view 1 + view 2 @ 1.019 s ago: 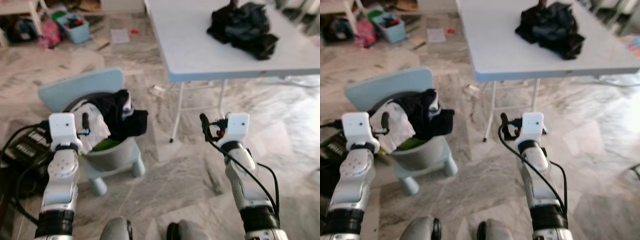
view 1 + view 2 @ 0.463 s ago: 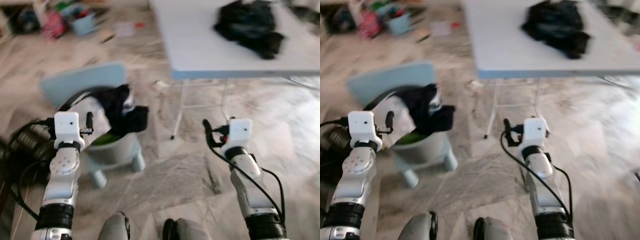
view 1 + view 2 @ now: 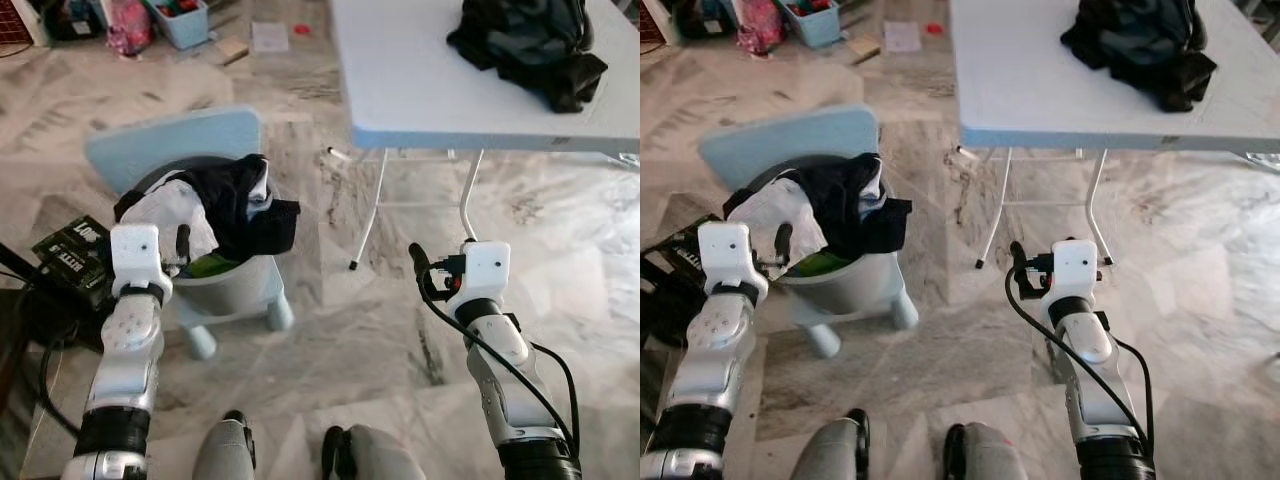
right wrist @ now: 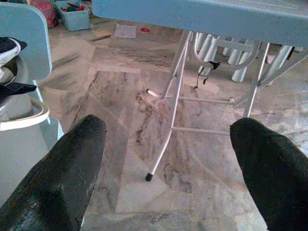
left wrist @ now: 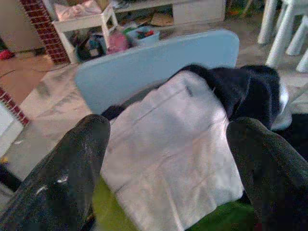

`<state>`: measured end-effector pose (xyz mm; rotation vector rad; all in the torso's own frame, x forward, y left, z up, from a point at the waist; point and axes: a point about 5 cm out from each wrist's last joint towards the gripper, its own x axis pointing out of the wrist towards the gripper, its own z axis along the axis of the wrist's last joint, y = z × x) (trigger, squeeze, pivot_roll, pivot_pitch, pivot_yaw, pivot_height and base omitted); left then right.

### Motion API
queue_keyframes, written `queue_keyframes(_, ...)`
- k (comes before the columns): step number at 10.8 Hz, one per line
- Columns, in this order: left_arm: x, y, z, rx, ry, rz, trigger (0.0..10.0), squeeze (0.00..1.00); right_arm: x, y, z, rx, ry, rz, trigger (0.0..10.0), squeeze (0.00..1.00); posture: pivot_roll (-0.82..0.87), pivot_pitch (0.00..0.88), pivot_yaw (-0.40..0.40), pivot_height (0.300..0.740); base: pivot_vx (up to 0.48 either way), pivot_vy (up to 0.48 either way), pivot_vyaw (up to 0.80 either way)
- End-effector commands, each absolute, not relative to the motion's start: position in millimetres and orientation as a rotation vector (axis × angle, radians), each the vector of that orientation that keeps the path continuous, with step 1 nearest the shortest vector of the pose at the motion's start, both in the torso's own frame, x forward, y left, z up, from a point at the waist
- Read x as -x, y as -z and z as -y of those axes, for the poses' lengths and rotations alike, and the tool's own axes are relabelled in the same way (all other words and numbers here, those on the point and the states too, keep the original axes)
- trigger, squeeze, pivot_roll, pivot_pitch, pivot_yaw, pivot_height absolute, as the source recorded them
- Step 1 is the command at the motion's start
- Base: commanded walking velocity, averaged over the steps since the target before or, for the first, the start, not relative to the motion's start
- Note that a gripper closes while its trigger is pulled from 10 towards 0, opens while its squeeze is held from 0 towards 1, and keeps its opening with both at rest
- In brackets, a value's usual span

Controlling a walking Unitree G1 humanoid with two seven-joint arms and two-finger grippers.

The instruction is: Hang hanger

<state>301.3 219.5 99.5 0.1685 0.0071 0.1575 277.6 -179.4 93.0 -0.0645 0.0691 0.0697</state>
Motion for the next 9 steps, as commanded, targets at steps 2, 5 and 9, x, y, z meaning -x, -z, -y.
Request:
queue_keyframes(2,-301.8,-97.6,-215.9,-0.166,-0.147,-0.011,10.0,0.0,-276.9,-96.6,178.1,0.066,-0.07,-0.062,10.0,0.0,-0.04,0.197,-0.084,0.74,0.375,0.0,0.0)
queue_keyframes(5,-300.0,-96.5,-217.8,-0.177,-0.15,-0.016,10.0,0.0,-277.2,-95.4,174.1,0.058,-0.075,-0.064,10.0,0.0,-0.03,0.196,-0.082,0.74,0.345,0.0,0.0)
queue_keyframes(9,-295.9,-95.5,-221.6,-0.193,-0.219,-0.017,10.0,0.0,-280.0,-94.2,172.5,0.053,-0.076,-0.065,10.0,0.0,-0.02,0.191,-0.084,0.74,0.152,0.0,0.0)
